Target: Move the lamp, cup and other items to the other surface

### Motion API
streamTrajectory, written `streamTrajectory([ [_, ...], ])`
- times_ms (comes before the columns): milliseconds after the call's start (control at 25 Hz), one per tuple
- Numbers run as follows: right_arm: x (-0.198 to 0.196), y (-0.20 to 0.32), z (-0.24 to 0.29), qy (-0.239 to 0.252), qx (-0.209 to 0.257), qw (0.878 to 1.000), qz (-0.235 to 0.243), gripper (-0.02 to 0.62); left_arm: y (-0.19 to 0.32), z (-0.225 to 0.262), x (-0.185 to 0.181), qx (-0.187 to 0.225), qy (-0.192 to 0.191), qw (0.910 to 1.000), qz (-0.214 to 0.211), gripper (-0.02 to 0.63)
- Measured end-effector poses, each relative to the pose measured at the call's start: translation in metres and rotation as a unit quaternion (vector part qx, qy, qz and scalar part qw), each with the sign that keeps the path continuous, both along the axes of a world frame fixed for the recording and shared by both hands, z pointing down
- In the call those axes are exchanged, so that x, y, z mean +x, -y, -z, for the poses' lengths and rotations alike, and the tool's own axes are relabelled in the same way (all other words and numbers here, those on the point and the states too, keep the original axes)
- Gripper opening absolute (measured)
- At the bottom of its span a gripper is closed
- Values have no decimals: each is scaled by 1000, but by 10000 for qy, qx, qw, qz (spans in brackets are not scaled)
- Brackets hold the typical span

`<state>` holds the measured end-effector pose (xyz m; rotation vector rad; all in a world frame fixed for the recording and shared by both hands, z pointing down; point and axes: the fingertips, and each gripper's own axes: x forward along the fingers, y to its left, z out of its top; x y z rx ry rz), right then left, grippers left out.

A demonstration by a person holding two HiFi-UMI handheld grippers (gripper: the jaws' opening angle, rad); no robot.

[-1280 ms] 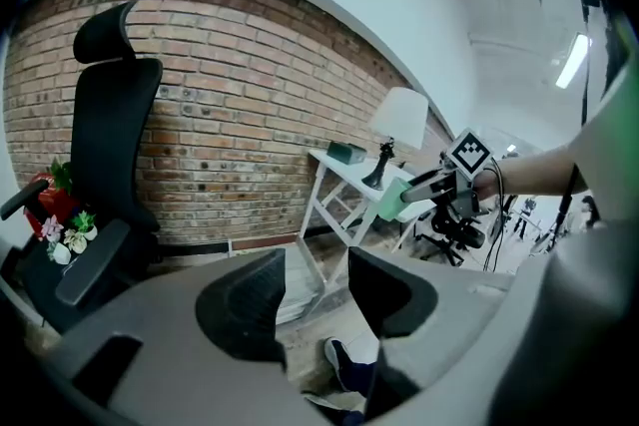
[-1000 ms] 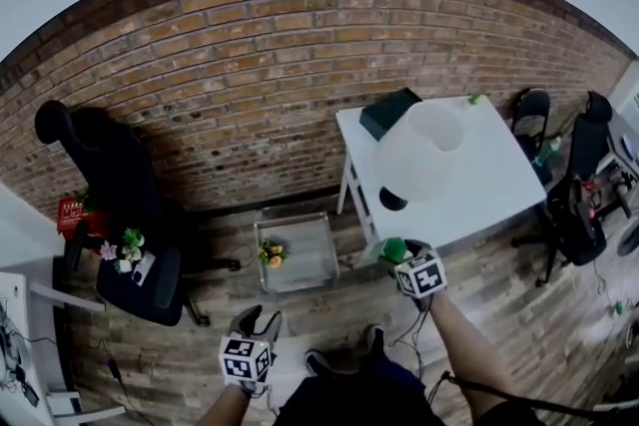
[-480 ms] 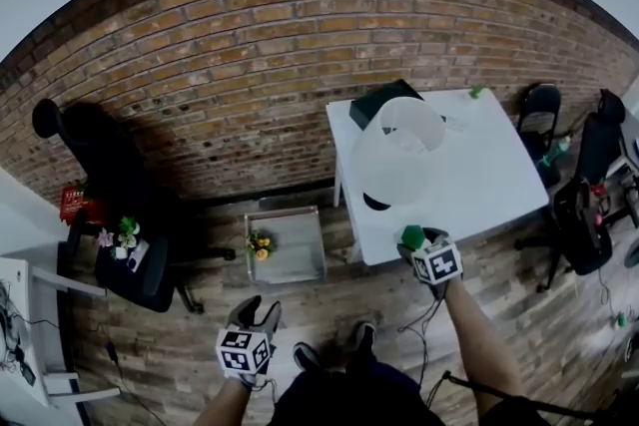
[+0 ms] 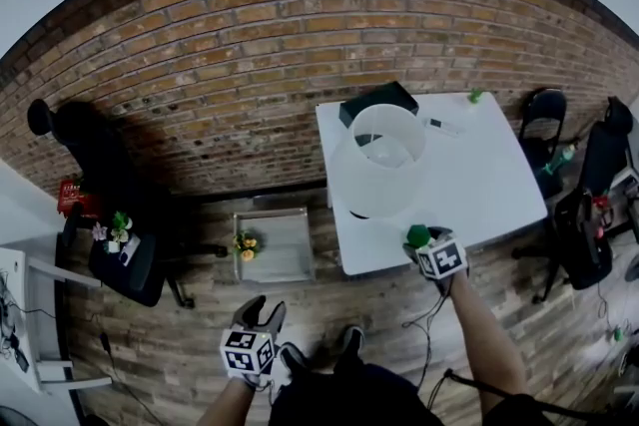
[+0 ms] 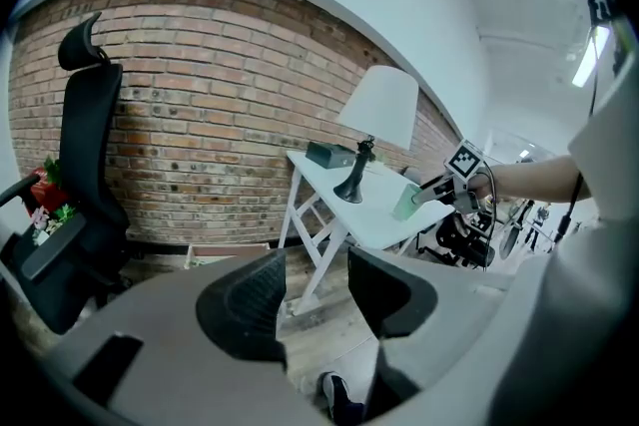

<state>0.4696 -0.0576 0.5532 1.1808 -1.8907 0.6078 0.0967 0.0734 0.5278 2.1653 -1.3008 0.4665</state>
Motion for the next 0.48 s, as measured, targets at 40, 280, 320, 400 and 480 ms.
streamTrajectory([
  [40, 3, 2, -1, 0, -41, 10000, -14, 321, 1, -1, 4, -1, 0, 10000, 2, 193],
  [280, 20, 8, -6, 149, -196, 9995, -210, 322, 4, -6, 16, -66, 53, 9999, 60, 193],
  [320, 21, 8, -7, 141, -193, 9995, -184, 324, 4, -6, 16, -82, 54, 9999, 73, 193],
  [400, 22, 9, -7, 157, -139, 9996, -175, 325, 3, -5, 15, -146, 42, 9998, 115, 193],
  [480, 23, 12, -6, 213, -38, 9995, -222, 325, 2, -4, 13, -194, -20, 9996, 182, 193],
])
